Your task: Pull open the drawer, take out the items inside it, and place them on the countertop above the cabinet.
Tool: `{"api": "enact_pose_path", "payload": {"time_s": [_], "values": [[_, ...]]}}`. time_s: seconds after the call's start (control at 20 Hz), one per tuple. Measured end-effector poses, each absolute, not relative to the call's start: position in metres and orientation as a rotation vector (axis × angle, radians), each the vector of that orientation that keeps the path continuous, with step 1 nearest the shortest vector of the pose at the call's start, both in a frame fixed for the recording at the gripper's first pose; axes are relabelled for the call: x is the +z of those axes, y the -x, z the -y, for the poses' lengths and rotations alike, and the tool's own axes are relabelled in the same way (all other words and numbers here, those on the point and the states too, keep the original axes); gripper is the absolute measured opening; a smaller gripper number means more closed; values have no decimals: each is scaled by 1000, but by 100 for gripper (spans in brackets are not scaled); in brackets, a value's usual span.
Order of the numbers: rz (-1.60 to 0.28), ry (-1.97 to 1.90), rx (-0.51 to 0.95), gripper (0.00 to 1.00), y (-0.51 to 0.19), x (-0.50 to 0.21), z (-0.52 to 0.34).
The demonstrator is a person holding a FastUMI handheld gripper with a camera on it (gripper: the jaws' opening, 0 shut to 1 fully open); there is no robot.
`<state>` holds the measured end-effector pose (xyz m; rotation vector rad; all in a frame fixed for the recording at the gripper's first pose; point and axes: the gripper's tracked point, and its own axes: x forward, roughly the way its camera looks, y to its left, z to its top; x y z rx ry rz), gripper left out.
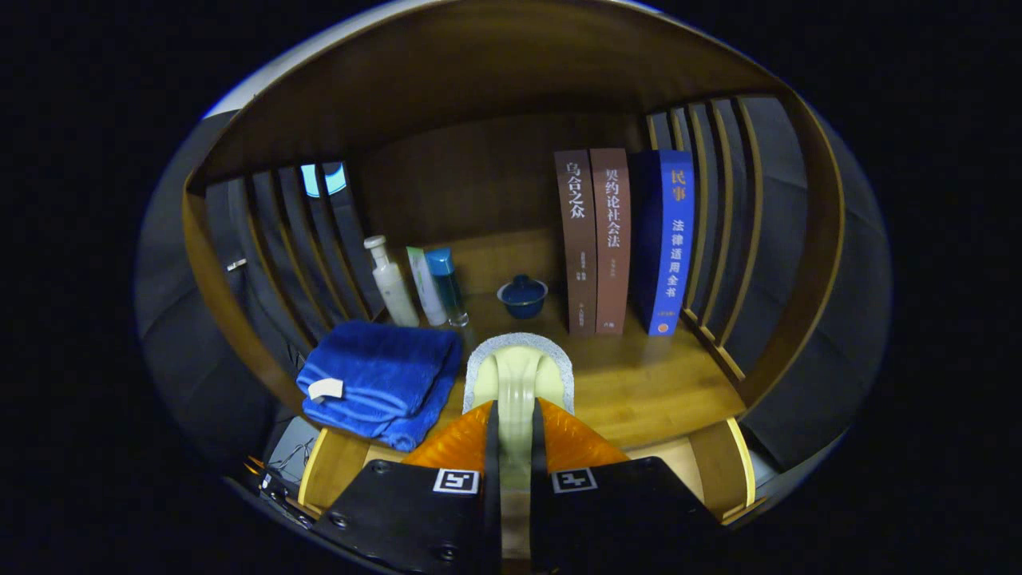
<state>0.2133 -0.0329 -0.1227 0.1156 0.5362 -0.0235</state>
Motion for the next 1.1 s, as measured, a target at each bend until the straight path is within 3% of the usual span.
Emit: {"api": "enact_pose_path", "payload": {"time_s": [0.55,0.65,0.85,0.9,1.05,1.1], "values": [[-682,-96,-38,19,-296,-176,36],[-676,-104,-41,24,-296,-175,36],[-698,-128,-37,76,-299,-184,35],[-693,-136,-36,76,-298,-184,35],[-656,-137,-35,98,-292,-172,34],[-642,-135,-35,100,-291,-168,35]]}}
